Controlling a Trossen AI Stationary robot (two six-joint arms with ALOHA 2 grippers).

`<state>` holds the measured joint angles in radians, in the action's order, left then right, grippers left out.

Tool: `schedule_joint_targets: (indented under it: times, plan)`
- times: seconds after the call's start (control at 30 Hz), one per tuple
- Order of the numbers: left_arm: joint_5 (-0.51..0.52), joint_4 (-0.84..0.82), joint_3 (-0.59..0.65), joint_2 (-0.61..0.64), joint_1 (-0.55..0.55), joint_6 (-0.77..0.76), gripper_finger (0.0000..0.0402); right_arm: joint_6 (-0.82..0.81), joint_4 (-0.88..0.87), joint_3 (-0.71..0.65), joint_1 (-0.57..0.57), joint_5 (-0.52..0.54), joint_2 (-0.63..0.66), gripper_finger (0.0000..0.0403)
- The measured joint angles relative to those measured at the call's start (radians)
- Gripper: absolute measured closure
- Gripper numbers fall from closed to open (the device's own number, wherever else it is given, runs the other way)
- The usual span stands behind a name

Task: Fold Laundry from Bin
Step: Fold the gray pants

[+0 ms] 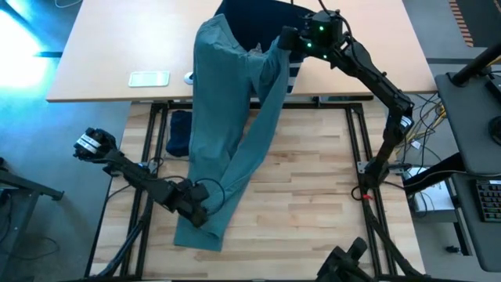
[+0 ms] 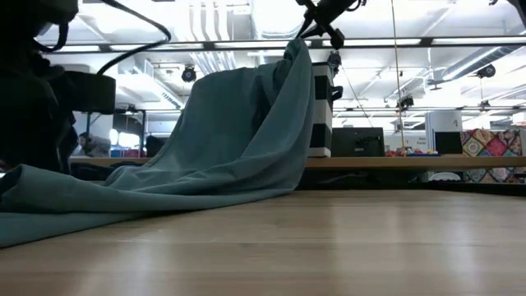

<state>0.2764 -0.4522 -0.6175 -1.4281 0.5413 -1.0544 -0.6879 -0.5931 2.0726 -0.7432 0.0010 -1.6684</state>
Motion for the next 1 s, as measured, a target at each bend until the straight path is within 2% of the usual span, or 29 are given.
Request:
schedule_joint_targets:
  times: [0.17,0.3,0.4,0.43,0.67,0.77,1.0]
  plan:
    - [-0.035,-0.03,-0.021,0.005,0.0,-0.025,0.0241,0.013,-0.001,0.0,-0.001,0.0,0.0,0.0394]
    - [-0.039,-0.044,-0.042,0.006,0.0,-0.031,0.0316,0.02,0.0,0.0,-0.001,0.0,0.0,0.0394]
    - [-0.058,-0.107,-0.083,0.007,0.0,-0.057,0.0381,0.019,-0.001,0.0,-0.008,0.0,0.0,0.0394]
    - [-0.062,-0.136,-0.1,0.008,0.0,-0.059,0.0391,0.019,-0.001,0.0,-0.011,-0.001,0.0,0.0394]
    - [-0.078,-0.317,-0.25,0.01,0.031,-0.074,0.04,0.016,0.003,0.018,-0.016,-0.019,0.0,0.0394]
    - [-0.077,-0.427,-0.329,0.012,0.069,-0.096,0.0401,0.015,0.068,0.043,0.01,-0.048,-0.005,0.0394]
    - [-0.075,-0.688,-0.48,0.016,0.216,-0.274,0.0401,-0.009,0.227,0.097,0.041,-0.053,-0.073,0.0394]
